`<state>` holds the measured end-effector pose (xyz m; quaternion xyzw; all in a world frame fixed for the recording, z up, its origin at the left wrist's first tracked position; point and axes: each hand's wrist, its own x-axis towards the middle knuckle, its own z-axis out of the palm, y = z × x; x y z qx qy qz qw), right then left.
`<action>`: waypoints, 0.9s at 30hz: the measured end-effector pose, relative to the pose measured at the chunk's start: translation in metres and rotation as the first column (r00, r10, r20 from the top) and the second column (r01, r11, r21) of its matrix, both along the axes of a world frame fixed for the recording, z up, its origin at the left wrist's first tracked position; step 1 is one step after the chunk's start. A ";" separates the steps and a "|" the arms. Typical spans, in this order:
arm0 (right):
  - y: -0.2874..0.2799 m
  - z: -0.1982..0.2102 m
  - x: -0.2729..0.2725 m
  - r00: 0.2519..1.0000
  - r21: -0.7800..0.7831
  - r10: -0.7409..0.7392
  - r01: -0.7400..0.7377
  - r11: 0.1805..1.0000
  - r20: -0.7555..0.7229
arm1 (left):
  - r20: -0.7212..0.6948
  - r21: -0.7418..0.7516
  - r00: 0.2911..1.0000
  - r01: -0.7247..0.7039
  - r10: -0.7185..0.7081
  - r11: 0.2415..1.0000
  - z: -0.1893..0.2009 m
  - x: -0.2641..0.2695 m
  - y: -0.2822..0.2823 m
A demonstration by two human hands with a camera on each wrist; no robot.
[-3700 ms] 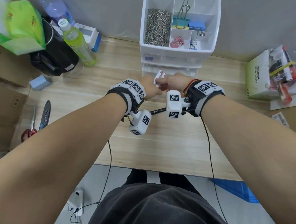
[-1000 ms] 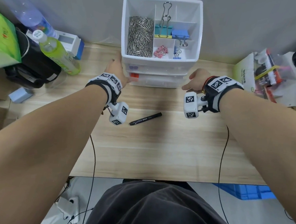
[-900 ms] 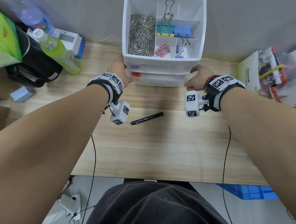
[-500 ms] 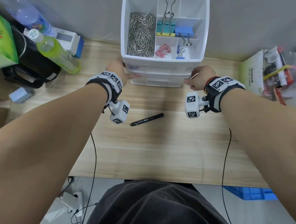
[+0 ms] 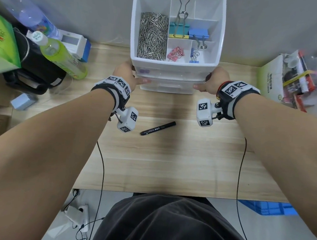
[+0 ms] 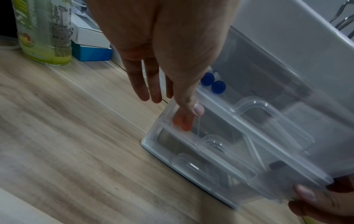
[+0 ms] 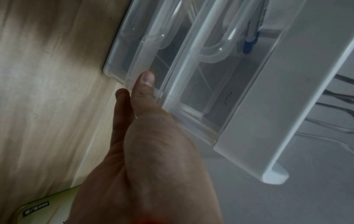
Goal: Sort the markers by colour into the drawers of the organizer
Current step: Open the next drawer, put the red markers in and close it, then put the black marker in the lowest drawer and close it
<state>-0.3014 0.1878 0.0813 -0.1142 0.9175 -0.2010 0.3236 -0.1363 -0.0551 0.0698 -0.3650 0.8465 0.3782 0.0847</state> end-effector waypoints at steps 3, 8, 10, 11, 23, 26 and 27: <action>-0.003 -0.005 -0.001 0.999 0.002 -0.001 0.001 1.000 0.038 | -0.015 -0.028 1.000 0.003 -0.004 1.000 0.002 -0.001 -0.002; -0.009 -0.007 0.001 0.998 -0.025 -0.028 0.030 0.999 0.052 | 0.007 -0.036 0.999 0.038 -0.038 0.999 0.008 -0.004 -0.002; -0.008 -0.005 0.004 0.995 -0.063 -0.065 0.069 0.996 0.069 | -0.008 -0.048 0.999 0.043 -0.043 0.998 0.008 -0.002 -0.001; -0.008 -0.004 0.005 0.994 -0.063 -0.079 0.084 0.994 0.074 | -0.015 -0.048 0.999 0.041 -0.042 0.998 0.008 -0.001 -0.001; -0.003 -0.022 0.057 0.973 0.241 0.036 -0.092 0.966 0.227 | 0.300 0.012 0.953 0.040 -0.042 0.999 -0.021 0.046 0.029; -0.005 -0.040 0.082 0.954 0.171 0.041 -0.095 0.981 0.297 | 0.334 0.099 0.938 0.057 -0.087 0.993 -0.044 0.067 0.044; -0.006 -0.046 0.089 0.953 0.141 0.051 -0.096 0.985 0.298 | 0.333 0.115 0.937 0.067 -0.102 0.991 -0.049 0.072 0.050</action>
